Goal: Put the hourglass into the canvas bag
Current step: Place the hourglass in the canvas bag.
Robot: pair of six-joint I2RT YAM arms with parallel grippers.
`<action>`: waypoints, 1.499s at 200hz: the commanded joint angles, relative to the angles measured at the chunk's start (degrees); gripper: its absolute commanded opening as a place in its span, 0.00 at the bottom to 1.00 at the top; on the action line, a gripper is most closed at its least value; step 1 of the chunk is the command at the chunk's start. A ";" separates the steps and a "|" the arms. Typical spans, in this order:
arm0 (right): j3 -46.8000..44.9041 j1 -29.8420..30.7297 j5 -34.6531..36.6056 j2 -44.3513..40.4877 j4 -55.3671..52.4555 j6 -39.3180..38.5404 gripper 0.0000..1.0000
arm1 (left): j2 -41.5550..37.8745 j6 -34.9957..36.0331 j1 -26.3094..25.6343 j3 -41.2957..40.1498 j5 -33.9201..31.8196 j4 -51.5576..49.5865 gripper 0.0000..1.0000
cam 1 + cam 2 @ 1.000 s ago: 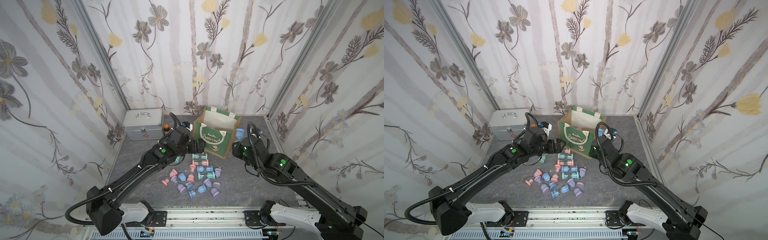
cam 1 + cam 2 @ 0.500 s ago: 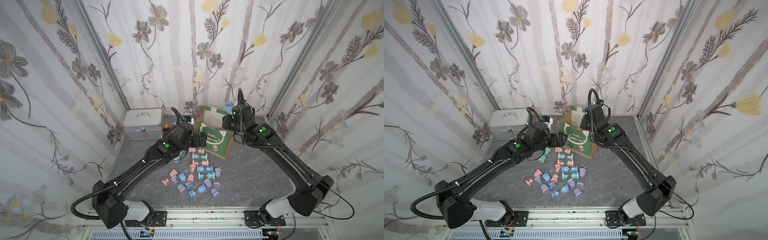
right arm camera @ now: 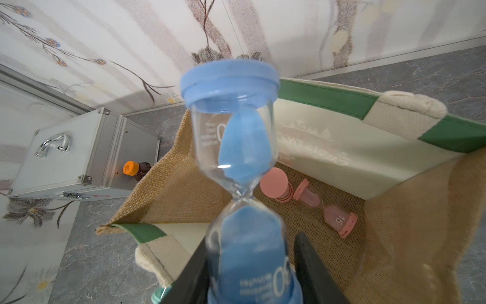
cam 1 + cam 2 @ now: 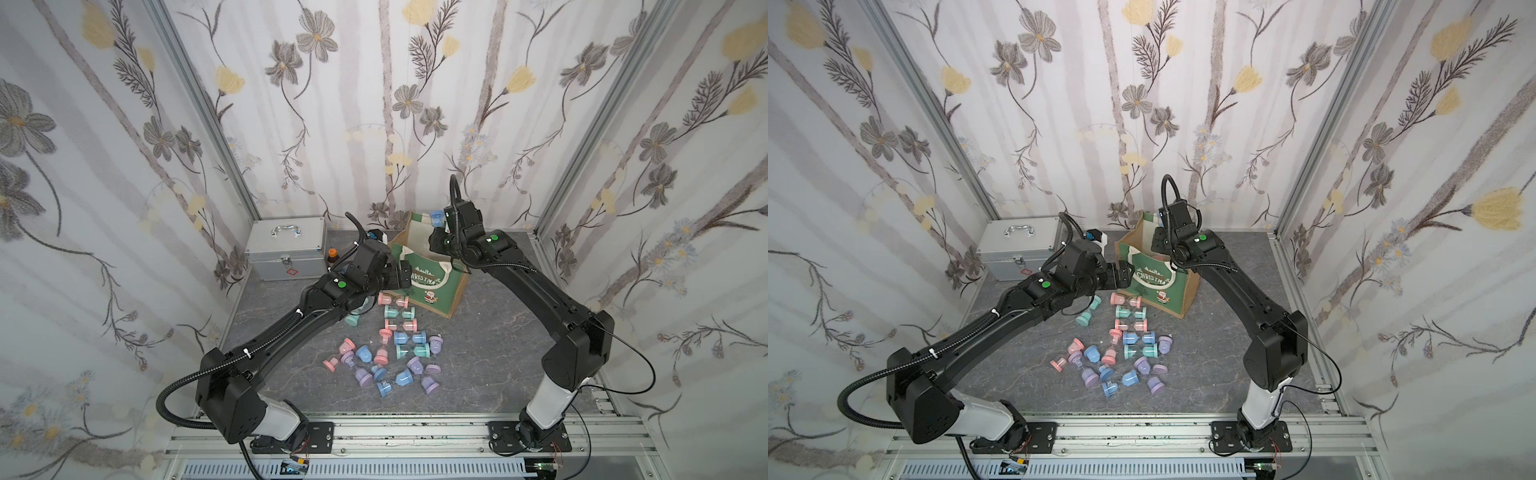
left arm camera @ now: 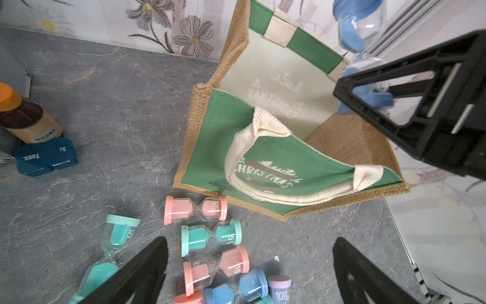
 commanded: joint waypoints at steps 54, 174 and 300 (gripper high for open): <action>5.20 -1.84 -6.61 9.96 0.85 -2.13 0.18 | 1.99 -0.06 0.79 -0.21 -1.86 1.85 1.00; 4.22 -3.10 -6.16 18.89 0.40 -4.67 0.24 | 1.53 -1.32 0.96 -1.70 -1.98 1.56 1.00; 2.64 -2.95 -5.70 9.65 3.53 -4.59 0.61 | -1.45 -1.35 0.96 -1.96 -0.45 0.84 1.00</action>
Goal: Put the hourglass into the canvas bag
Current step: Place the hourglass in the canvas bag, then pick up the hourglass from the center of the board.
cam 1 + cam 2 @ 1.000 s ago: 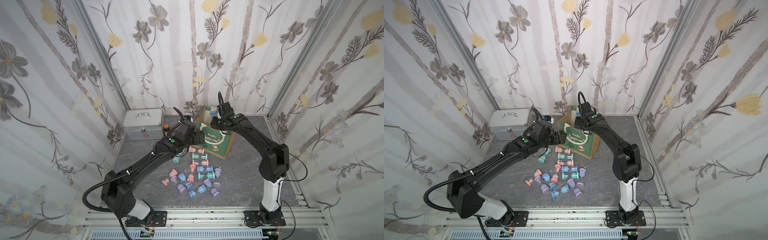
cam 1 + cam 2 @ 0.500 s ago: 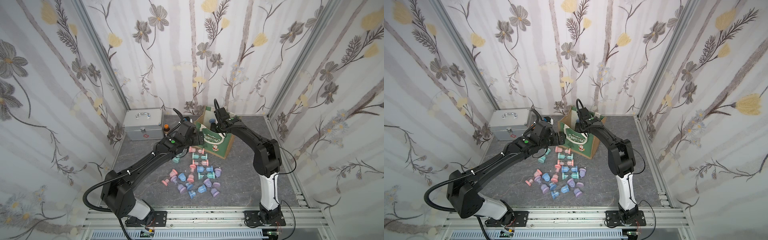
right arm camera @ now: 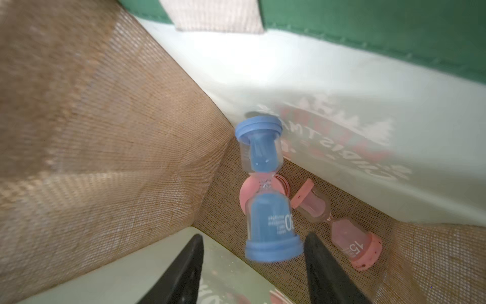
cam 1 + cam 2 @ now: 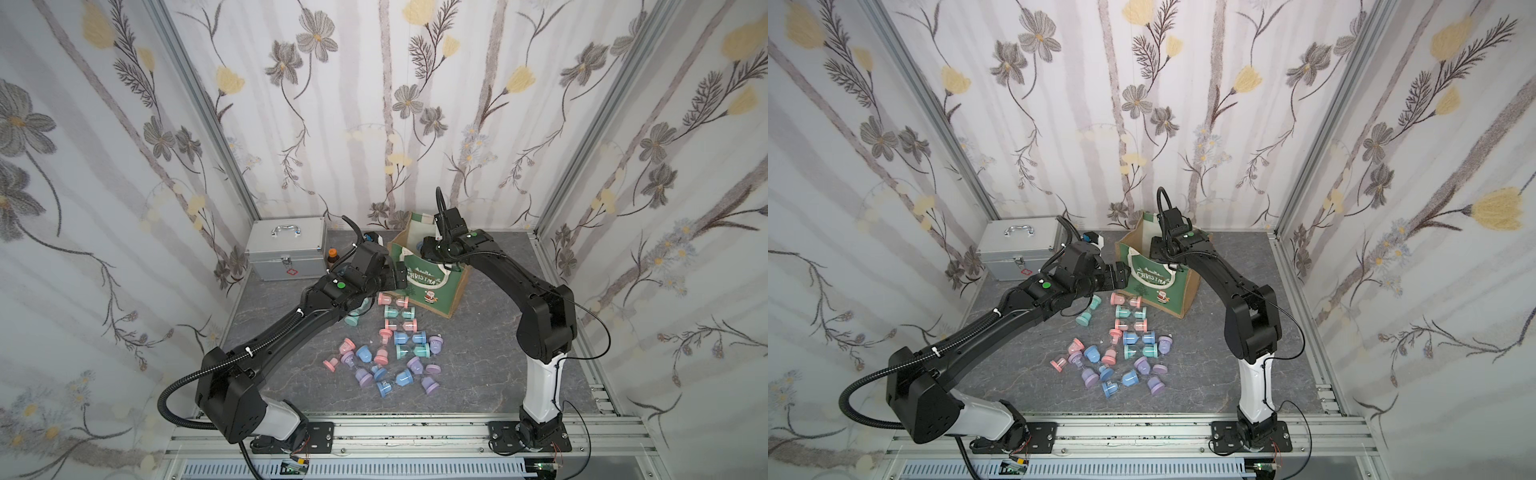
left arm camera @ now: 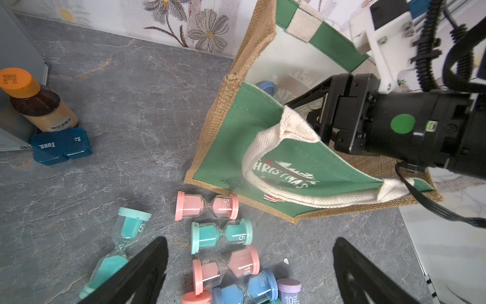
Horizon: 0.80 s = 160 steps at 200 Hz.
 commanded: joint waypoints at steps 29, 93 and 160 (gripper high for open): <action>-0.21 0.90 1.09 -5.41 2.65 -0.30 0.65 | -1.87 -0.36 0.03 0.20 1.23 -0.43 1.00; -0.82 4.03 5.92 -13.99 1.04 0.04 0.77 | -5.43 -0.09 -0.06 -1.06 3.81 -3.16 1.00; -9.46 10.79 13.75 -25.75 -1.50 2.79 0.83 | -10.07 0.18 -0.30 -4.87 6.67 -6.18 1.00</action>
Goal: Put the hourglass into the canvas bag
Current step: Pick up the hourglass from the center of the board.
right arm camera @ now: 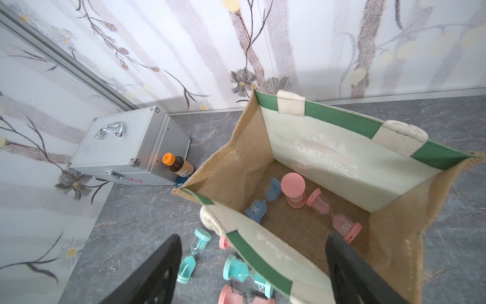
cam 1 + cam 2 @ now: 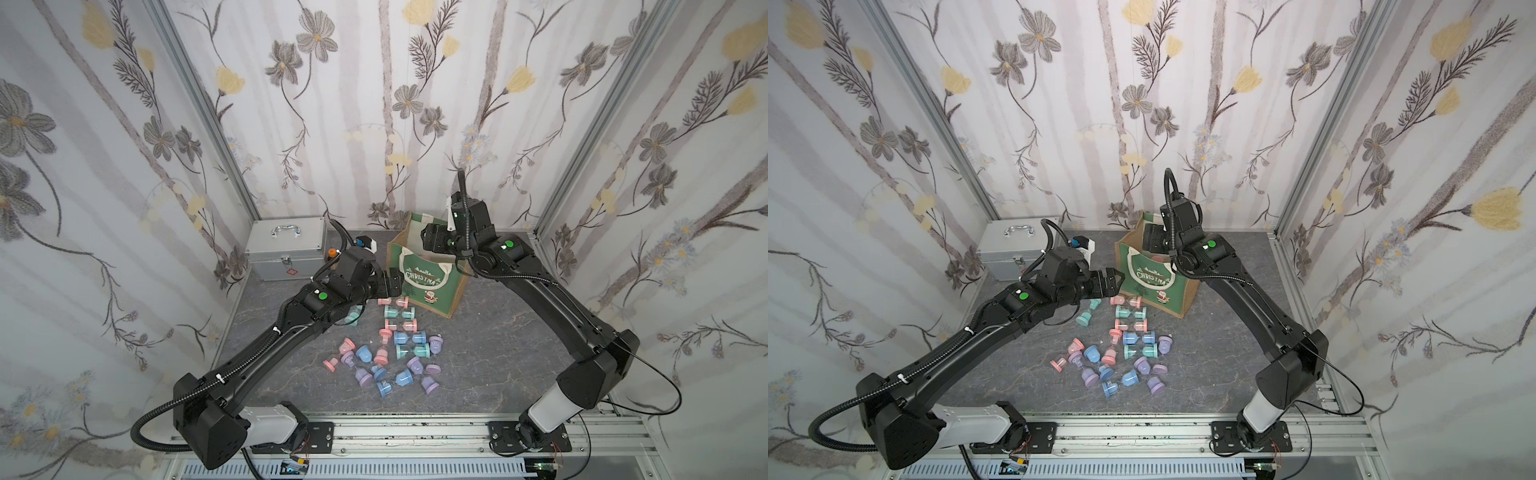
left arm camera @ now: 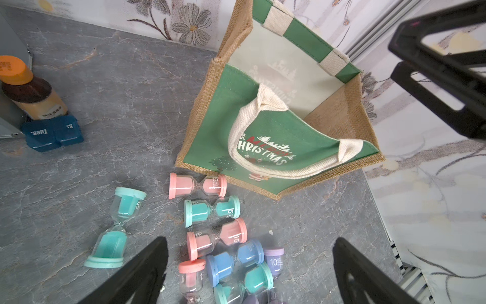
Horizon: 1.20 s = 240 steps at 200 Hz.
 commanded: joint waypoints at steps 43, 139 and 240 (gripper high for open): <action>-13.04 6.70 6.78 -11.92 -1.20 5.95 0.86 | -4.71 0.14 -0.78 -4.13 2.98 -3.62 1.00; -39.24 18.77 6.80 -19.65 0.51 26.16 0.84 | -6.23 -0.08 -5.25 -10.12 2.54 -5.30 1.00; -52.78 24.54 -0.59 -13.24 8.02 36.97 0.68 | -6.97 -2.50 -7.53 -15.26 1.82 -3.36 1.00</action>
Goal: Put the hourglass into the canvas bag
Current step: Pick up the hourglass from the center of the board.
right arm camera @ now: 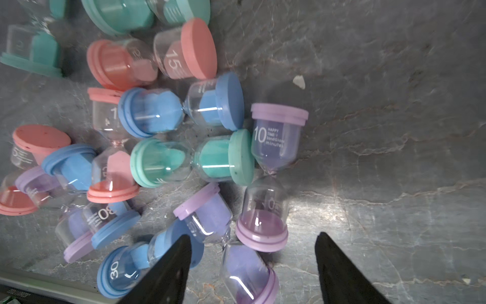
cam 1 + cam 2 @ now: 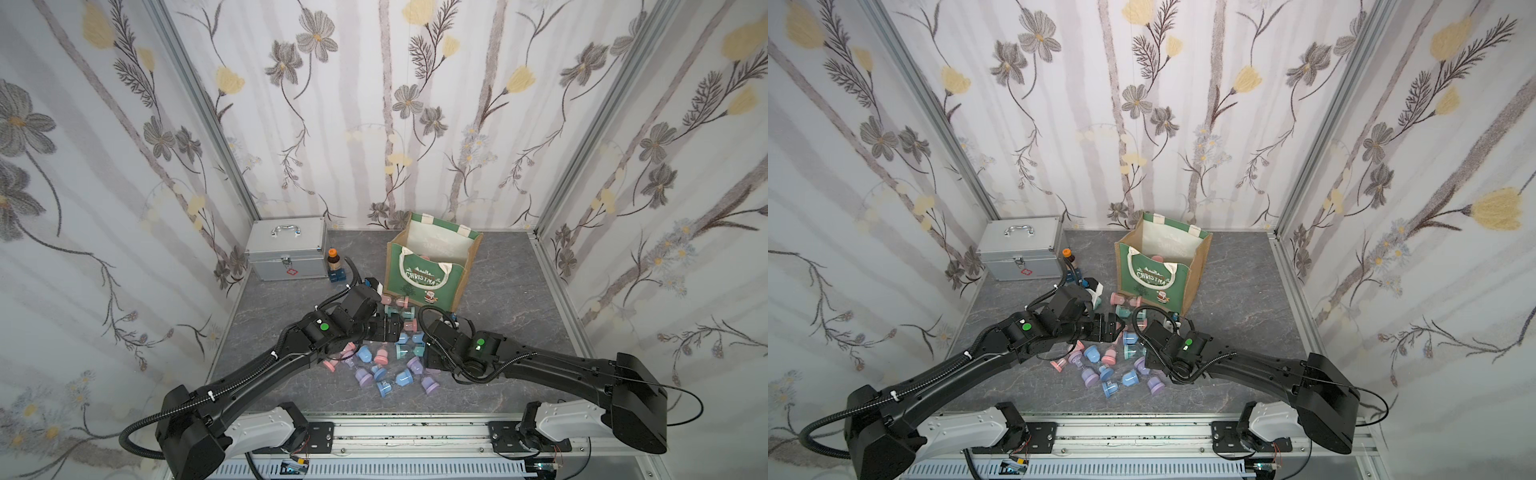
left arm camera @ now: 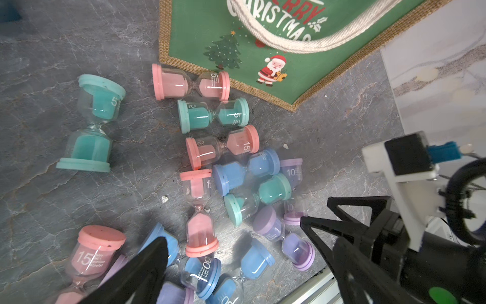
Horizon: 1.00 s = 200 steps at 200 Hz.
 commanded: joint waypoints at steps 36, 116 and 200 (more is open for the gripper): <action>-0.40 0.37 -1.95 5.01 5.82 4.34 0.63 | 0.34 -0.80 -0.06 -0.45 -0.91 1.32 1.00; -2.42 -0.09 -0.38 7.59 3.79 6.18 0.55 | 1.20 -0.41 -0.10 -0.36 -1.03 1.63 1.00; -2.64 -1.32 0.11 11.04 4.70 5.10 0.54 | 1.69 -0.44 -0.06 0.02 -0.83 2.40 1.00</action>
